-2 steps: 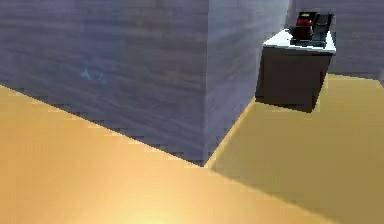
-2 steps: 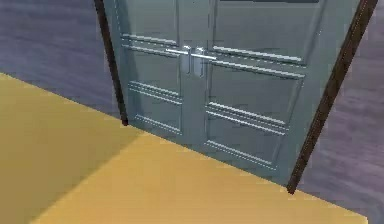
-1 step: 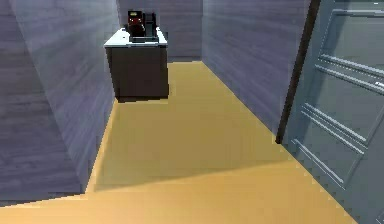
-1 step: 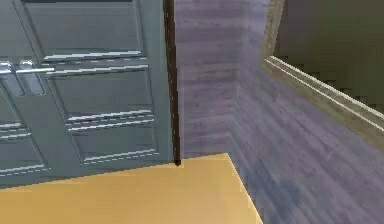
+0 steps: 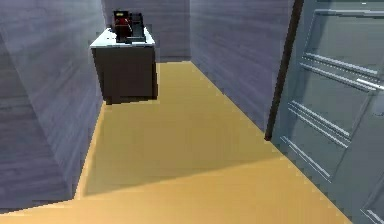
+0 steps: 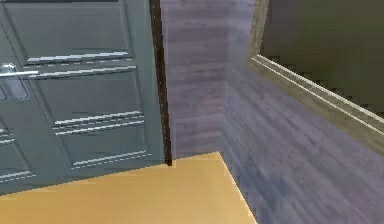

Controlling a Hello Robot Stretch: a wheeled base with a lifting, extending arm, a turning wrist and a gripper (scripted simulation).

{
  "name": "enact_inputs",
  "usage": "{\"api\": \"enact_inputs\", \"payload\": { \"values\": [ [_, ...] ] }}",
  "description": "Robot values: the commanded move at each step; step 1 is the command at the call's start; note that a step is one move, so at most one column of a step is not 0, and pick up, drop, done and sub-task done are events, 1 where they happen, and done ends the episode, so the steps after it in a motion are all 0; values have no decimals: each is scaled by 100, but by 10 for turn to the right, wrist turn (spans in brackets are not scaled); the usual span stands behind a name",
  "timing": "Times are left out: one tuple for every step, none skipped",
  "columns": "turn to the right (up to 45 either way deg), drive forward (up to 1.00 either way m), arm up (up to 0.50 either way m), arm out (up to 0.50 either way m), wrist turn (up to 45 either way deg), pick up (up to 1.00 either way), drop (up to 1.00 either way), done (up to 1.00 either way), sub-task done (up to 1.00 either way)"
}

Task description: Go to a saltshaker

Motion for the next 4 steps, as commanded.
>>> {"api": "enact_inputs", "payload": {
  "values": [
    [0, 100, 0, 0, 0, 0, 0, 0, 0],
    [0, 100, 0, 0, 0, 0, 0, 0, 0],
    [0, 90, 0, 0, 0, 0, 0, 0, 0],
    [-90, 0, 0, 0, 0, 0, 0, 0, 0]
  ]
}}
